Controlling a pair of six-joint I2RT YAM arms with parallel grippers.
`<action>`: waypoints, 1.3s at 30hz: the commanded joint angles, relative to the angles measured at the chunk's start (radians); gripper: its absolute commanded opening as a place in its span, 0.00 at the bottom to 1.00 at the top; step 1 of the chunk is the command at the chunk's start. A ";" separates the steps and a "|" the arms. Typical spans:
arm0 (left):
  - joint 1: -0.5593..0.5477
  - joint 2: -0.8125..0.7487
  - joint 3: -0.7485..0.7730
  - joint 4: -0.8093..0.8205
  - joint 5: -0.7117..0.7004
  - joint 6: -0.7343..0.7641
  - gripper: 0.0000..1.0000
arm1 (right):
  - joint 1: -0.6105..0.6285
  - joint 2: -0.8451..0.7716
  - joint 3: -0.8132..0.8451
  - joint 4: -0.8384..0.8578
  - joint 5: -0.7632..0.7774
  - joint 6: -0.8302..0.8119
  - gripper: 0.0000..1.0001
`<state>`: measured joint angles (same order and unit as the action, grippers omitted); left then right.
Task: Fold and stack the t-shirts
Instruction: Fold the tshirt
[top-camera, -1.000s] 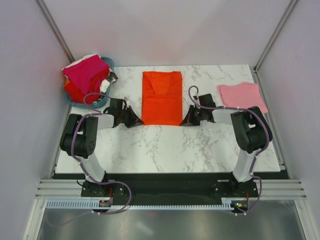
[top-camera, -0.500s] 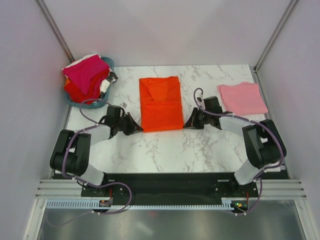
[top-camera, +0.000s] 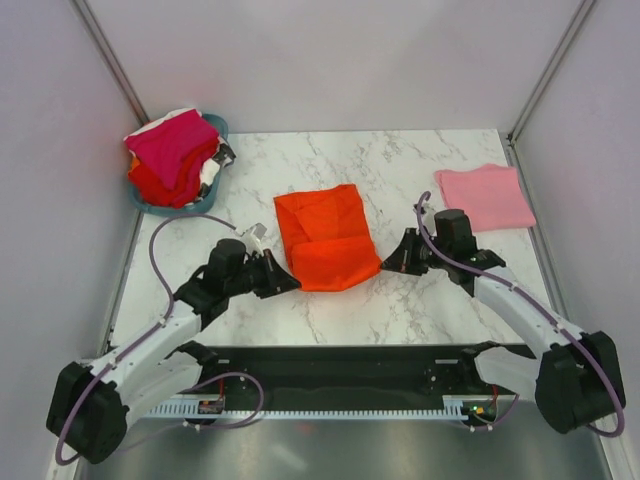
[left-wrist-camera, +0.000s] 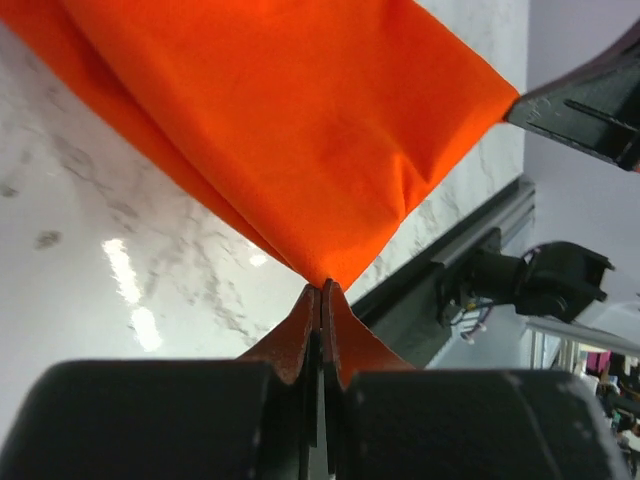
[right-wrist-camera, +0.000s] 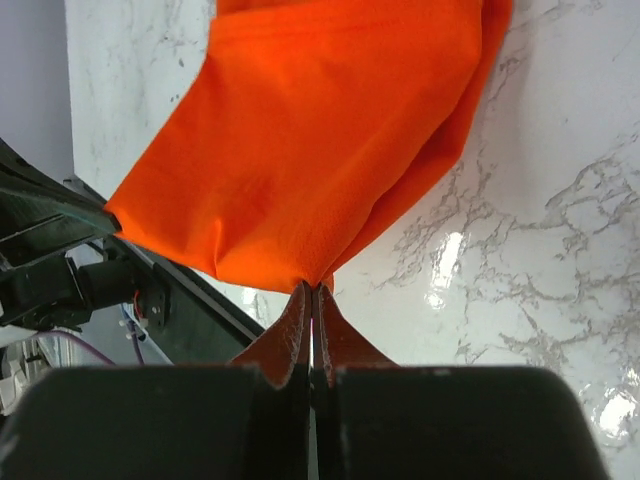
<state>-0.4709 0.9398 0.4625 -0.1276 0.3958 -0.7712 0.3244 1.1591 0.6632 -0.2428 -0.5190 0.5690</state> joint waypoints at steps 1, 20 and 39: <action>-0.096 -0.105 -0.002 -0.082 -0.074 -0.106 0.02 | 0.004 -0.099 -0.008 -0.093 0.028 -0.032 0.00; -0.066 -0.090 0.223 -0.236 -0.204 -0.089 0.02 | -0.007 0.112 0.326 -0.167 0.149 -0.087 0.00; 0.235 0.215 0.433 -0.175 -0.109 0.016 0.02 | -0.054 0.487 0.668 -0.161 0.123 -0.063 0.00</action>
<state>-0.2691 1.1191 0.8429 -0.3332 0.2729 -0.8131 0.2966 1.6073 1.2594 -0.4187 -0.4133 0.5026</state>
